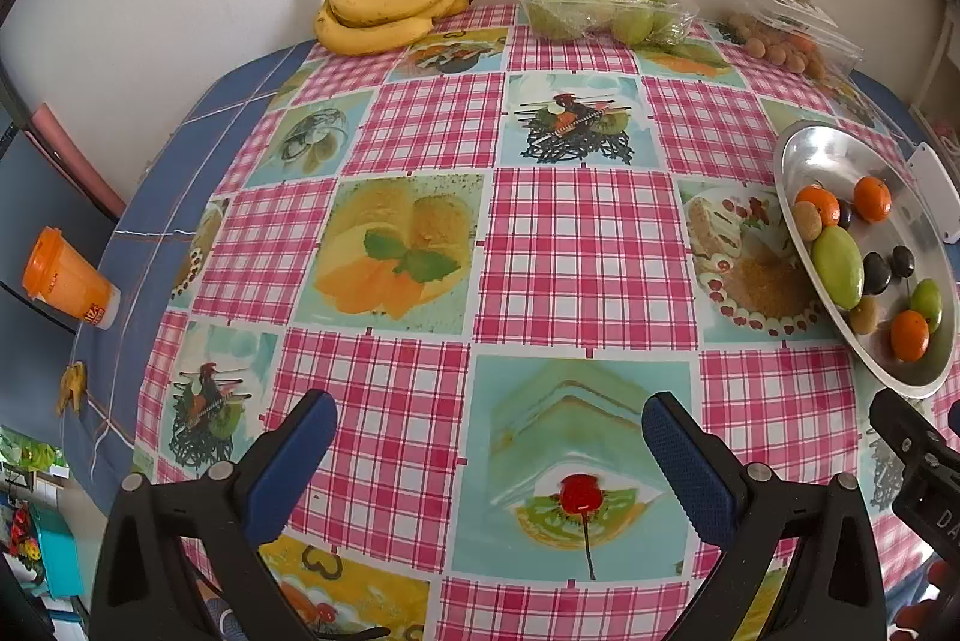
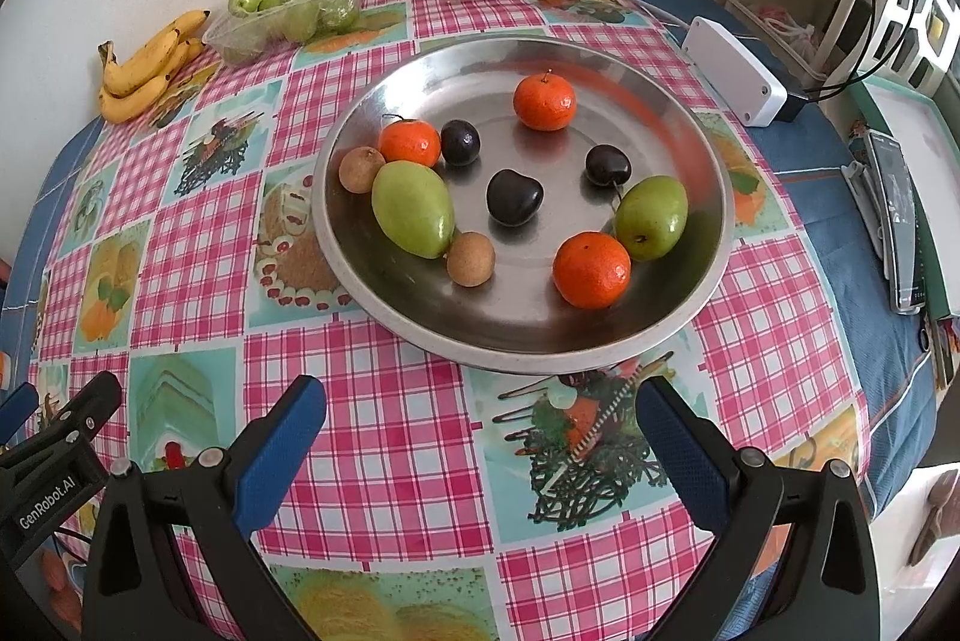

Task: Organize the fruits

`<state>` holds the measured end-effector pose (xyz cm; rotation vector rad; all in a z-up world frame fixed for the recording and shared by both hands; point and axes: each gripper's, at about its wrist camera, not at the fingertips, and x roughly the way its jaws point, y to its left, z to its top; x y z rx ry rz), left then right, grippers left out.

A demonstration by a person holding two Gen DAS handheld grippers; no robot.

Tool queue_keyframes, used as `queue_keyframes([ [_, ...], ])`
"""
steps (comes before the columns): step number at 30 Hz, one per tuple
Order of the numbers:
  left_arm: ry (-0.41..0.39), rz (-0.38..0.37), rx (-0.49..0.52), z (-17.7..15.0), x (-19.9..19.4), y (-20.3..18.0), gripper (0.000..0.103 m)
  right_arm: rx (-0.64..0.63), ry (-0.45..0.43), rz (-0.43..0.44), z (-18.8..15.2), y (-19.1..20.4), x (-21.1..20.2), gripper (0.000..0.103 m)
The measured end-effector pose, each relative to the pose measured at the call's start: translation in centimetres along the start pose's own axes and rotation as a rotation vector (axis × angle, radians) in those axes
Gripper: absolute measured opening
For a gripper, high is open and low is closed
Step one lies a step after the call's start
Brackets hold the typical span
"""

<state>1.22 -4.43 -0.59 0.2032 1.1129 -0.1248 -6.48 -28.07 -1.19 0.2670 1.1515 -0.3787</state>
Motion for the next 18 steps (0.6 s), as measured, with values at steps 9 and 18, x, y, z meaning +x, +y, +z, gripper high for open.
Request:
queue_keyframes([
  [9, 0.005, -0.002, -0.001, 0.00, 0.13, 0.13, 0.103, -0.002, 0.005, 0.000, 0.00, -0.05, 0.16, 0.103],
  [18, -0.013, -0.036, 0.013, -0.09, -0.27, -0.19, 0.103, 0.005, 0.008, 0.000, -0.04, -0.28, 0.27, 0.103],
])
